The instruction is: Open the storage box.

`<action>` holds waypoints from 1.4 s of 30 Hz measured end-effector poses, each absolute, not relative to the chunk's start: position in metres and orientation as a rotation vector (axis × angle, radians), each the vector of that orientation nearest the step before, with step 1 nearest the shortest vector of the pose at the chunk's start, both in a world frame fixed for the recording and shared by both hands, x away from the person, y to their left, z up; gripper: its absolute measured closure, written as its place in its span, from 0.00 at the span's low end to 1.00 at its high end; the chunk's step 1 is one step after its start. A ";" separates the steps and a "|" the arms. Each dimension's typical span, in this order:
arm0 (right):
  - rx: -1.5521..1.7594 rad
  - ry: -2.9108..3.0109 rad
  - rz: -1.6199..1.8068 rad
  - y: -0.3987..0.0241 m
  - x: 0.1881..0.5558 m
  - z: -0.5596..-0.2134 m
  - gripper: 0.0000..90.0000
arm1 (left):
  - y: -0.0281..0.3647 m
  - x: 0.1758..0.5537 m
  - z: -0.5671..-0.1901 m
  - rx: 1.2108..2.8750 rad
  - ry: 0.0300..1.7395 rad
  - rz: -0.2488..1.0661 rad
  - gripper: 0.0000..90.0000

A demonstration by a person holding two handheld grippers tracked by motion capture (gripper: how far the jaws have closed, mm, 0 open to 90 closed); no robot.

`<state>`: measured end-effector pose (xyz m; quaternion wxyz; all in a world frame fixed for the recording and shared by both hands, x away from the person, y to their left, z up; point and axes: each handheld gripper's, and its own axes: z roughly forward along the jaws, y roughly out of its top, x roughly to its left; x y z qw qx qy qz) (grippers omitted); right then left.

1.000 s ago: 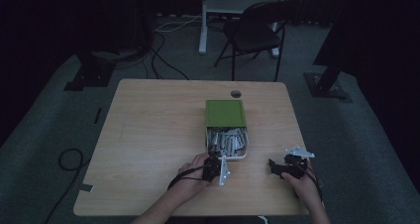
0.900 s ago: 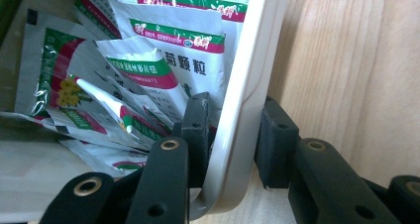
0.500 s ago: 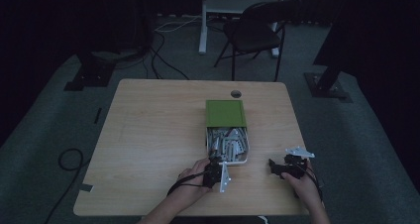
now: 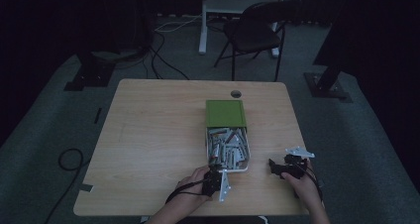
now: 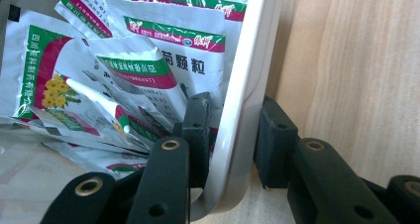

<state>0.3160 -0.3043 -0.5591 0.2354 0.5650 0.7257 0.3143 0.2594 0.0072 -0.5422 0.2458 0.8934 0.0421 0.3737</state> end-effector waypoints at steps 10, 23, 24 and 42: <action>1.551 1.990 0.863 -0.304 0.316 -0.559 0.12 | 0.010 0.253 -0.542 2.435 0.103 1.014 0.79; 1.550 1.990 0.862 -0.304 0.316 -0.559 0.12 | 0.014 0.250 -0.538 2.410 0.141 0.919 0.74; 1.549 1.991 0.862 -0.304 0.316 -0.559 0.12 | 0.014 0.250 -0.537 2.407 0.146 0.896 0.72; 1.550 1.991 0.862 -0.304 0.316 -0.559 0.12 | 0.030 0.251 -0.485 2.184 0.287 0.645 0.70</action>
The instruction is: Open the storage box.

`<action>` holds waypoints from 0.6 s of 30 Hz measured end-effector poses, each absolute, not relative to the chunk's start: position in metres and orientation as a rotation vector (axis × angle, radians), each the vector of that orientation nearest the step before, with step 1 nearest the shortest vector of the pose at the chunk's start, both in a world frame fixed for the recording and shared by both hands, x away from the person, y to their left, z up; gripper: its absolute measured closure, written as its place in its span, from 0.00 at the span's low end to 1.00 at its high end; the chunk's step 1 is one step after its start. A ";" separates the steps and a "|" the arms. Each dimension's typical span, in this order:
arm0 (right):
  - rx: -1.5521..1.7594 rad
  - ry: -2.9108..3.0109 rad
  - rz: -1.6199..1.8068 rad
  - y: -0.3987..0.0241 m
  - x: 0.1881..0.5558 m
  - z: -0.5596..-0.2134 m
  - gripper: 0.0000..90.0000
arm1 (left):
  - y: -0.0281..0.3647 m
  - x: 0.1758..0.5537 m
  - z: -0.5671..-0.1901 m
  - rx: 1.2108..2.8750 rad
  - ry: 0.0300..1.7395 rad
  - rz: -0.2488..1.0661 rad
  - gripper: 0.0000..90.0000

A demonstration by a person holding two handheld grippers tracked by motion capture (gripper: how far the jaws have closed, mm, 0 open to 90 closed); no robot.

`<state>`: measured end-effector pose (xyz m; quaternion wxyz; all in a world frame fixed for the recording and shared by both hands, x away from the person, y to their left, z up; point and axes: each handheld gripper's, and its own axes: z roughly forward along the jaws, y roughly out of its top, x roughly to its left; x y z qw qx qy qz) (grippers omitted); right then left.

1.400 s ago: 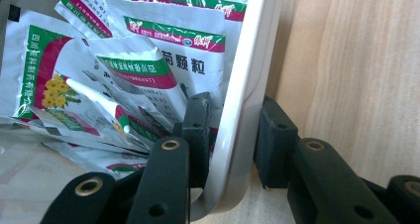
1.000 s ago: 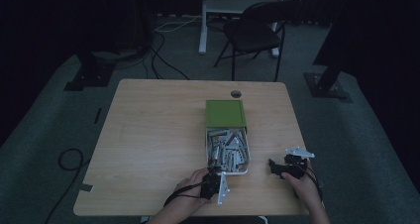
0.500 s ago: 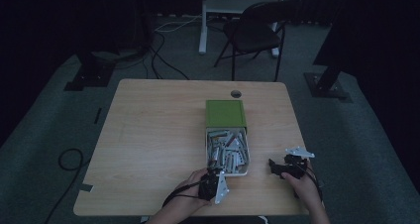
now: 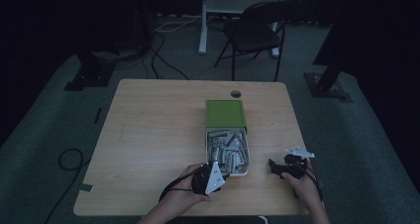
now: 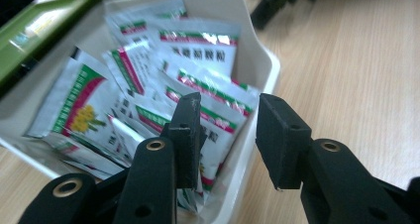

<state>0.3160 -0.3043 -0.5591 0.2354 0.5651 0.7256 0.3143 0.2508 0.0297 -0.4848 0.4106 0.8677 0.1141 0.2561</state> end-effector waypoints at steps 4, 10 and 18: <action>1.550 1.990 0.863 -0.304 0.316 -0.559 0.12 | 0.037 0.255 -0.474 2.139 0.312 0.640 0.70; 1.550 1.991 0.862 -0.304 0.316 -0.559 0.12 | 0.050 0.263 -0.459 2.098 0.341 0.655 0.70; 1.550 1.991 0.862 -0.304 0.316 -0.559 0.12 | 0.071 0.271 -0.442 2.037 0.397 0.667 0.70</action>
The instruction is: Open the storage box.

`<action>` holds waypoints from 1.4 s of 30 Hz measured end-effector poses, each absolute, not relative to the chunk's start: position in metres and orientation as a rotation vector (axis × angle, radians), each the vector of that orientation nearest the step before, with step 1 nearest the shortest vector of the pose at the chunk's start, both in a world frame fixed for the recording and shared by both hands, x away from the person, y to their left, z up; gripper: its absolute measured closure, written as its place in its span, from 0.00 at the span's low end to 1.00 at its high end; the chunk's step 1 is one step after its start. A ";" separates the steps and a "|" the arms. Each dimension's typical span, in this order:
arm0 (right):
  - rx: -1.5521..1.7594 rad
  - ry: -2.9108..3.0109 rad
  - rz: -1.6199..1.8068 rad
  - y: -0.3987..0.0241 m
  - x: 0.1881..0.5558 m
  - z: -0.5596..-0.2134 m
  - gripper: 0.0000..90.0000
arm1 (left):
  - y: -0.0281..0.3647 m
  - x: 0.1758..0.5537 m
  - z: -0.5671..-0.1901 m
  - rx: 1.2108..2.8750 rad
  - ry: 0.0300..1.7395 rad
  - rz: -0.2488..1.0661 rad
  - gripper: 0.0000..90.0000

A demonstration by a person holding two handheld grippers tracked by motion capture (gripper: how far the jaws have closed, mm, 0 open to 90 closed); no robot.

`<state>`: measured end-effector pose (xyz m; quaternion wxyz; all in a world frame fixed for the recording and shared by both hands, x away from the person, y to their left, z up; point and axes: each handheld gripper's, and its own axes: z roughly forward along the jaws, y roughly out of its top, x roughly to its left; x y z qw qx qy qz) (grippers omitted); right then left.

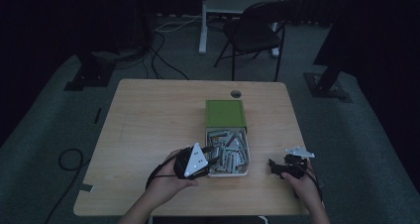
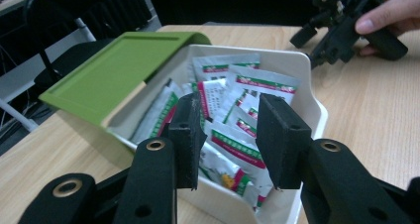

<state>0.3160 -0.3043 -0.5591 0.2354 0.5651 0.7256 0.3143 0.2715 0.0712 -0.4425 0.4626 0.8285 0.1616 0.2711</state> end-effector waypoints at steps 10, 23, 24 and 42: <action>1.550 1.991 0.862 -0.304 0.316 -0.559 0.12 | 0.100 0.279 -0.436 1.988 0.474 0.679 0.70; 1.550 1.991 0.862 -0.304 0.316 -0.559 0.12 | 0.138 0.286 -0.442 1.948 0.596 0.696 0.68; 1.550 1.991 0.862 -0.304 0.316 -0.559 0.12 | 0.141 0.286 -0.443 1.952 0.599 0.703 0.68; 1.550 1.991 0.862 -0.304 0.316 -0.559 0.12 | 0.189 0.288 -0.470 1.935 0.750 0.631 0.56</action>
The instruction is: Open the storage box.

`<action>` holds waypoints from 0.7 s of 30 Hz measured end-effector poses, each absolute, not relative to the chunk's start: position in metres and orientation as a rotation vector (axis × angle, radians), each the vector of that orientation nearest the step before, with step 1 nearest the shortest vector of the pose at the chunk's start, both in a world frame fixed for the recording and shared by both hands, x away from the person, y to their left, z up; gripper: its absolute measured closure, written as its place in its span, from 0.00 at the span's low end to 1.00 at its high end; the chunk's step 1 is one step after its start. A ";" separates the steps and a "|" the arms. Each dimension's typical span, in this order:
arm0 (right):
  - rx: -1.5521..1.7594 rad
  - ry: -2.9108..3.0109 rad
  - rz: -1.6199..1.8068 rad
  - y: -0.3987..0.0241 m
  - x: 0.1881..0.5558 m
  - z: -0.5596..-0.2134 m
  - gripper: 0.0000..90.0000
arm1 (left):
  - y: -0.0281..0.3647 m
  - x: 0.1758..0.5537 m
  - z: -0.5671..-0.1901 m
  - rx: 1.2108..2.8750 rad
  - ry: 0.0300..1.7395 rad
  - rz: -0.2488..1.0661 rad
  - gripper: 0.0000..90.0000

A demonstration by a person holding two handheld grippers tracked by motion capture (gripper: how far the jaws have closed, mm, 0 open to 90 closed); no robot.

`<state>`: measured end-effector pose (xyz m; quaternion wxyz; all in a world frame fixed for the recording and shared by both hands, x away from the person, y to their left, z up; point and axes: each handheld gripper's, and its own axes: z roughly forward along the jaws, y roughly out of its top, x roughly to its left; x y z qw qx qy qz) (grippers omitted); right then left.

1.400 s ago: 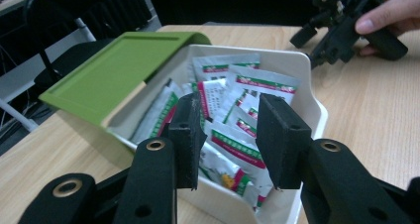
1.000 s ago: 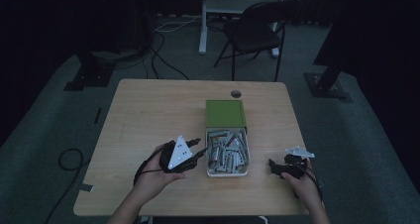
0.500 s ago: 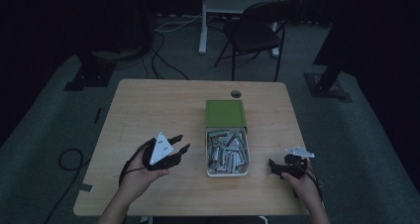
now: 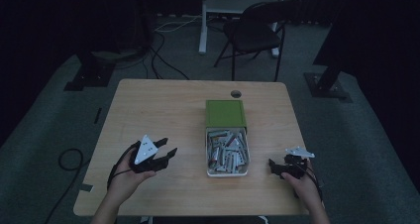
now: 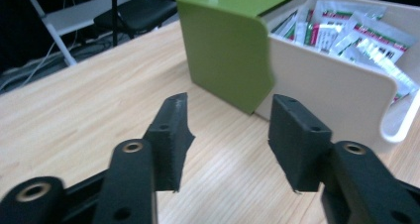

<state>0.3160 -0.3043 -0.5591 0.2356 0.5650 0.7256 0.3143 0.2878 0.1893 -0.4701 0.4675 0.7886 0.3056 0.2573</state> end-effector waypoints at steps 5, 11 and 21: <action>1.550 1.991 0.862 -0.304 0.316 -0.559 0.12 | 0.202 0.285 -0.478 1.925 0.781 0.619 0.54; 1.551 1.989 0.860 -0.304 0.317 -0.559 0.12 | 0.224 0.279 -0.496 1.901 0.862 0.595 0.49; 1.551 1.989 0.860 -0.304 0.317 -0.559 0.12 | 0.239 0.275 -0.521 1.949 0.938 0.484 0.32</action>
